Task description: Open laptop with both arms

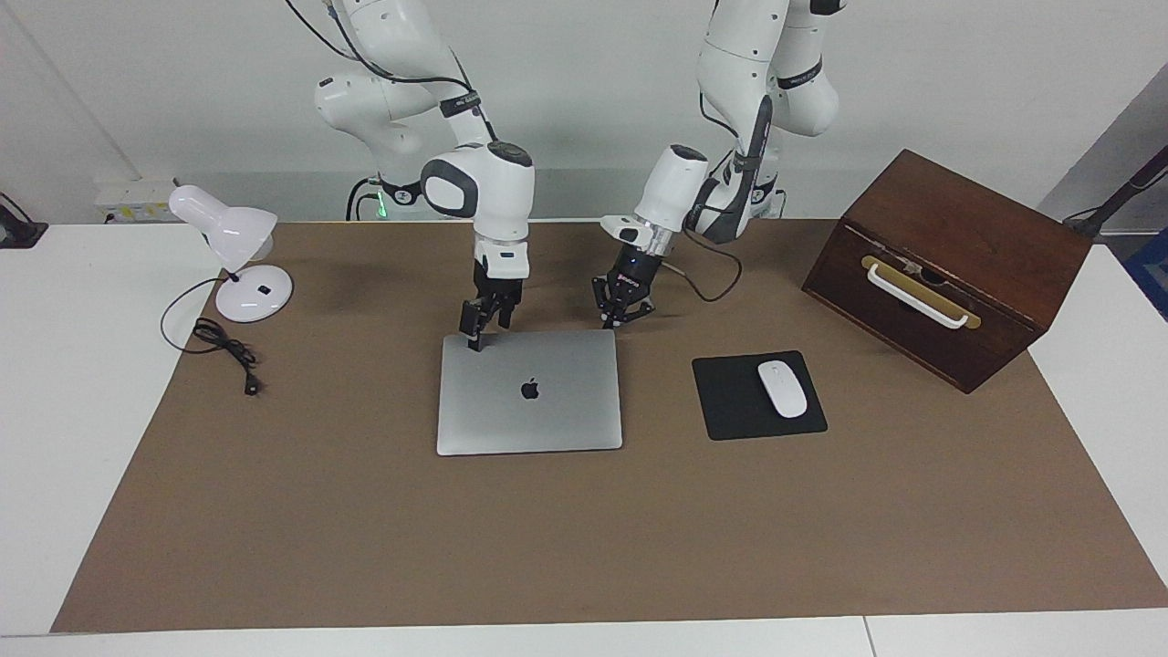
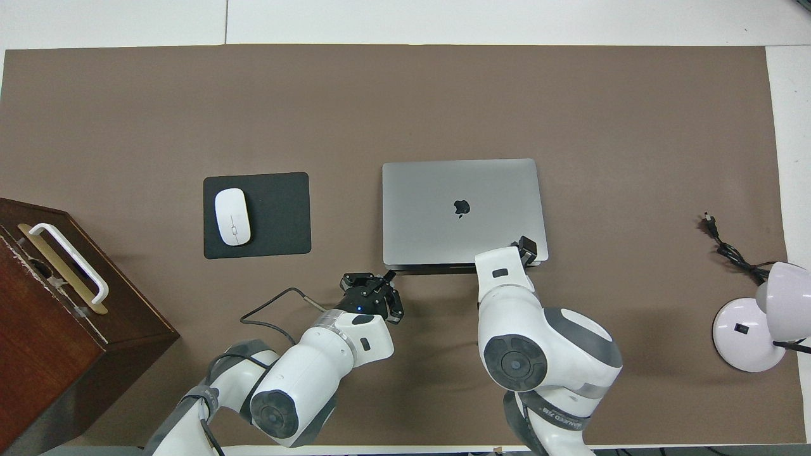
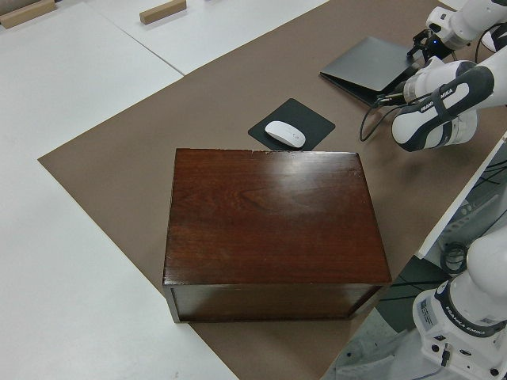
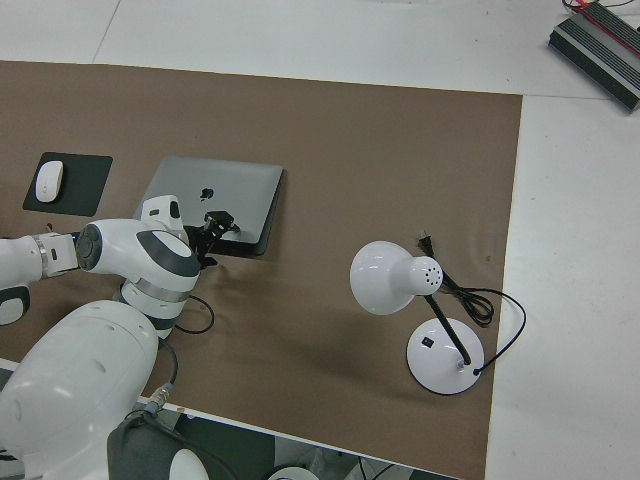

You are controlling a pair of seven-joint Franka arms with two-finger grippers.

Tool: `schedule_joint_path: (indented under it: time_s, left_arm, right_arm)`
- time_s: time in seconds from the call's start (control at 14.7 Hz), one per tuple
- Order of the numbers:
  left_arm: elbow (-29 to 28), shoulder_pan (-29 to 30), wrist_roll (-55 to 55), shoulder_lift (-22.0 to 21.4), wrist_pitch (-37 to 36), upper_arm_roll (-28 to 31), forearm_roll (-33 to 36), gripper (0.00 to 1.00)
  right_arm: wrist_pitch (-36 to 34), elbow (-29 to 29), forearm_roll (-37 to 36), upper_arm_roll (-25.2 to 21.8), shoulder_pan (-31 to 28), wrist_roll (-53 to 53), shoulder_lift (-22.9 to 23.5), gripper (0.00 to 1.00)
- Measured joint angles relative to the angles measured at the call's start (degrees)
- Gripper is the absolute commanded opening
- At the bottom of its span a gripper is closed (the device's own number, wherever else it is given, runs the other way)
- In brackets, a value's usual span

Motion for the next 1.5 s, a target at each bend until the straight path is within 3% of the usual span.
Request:
schedule_joint_path:
  time_s: [0.27, 1.5]
  left_arm:
    - [1.39, 0.00, 0.00, 1.86, 0.09, -0.01, 0.00, 0.00]
    - [1.46, -0.01, 0.02, 1.95, 0.10, -0.01, 0.00, 0.00]
  right_arm:
    - [0.02, 0.26, -0.12, 0.00, -0.02, 0.00, 0.29, 1.00]
    - [0.05, 4.39, -0.14, -0.02, -0.67, 0.00, 2.21, 1.00]
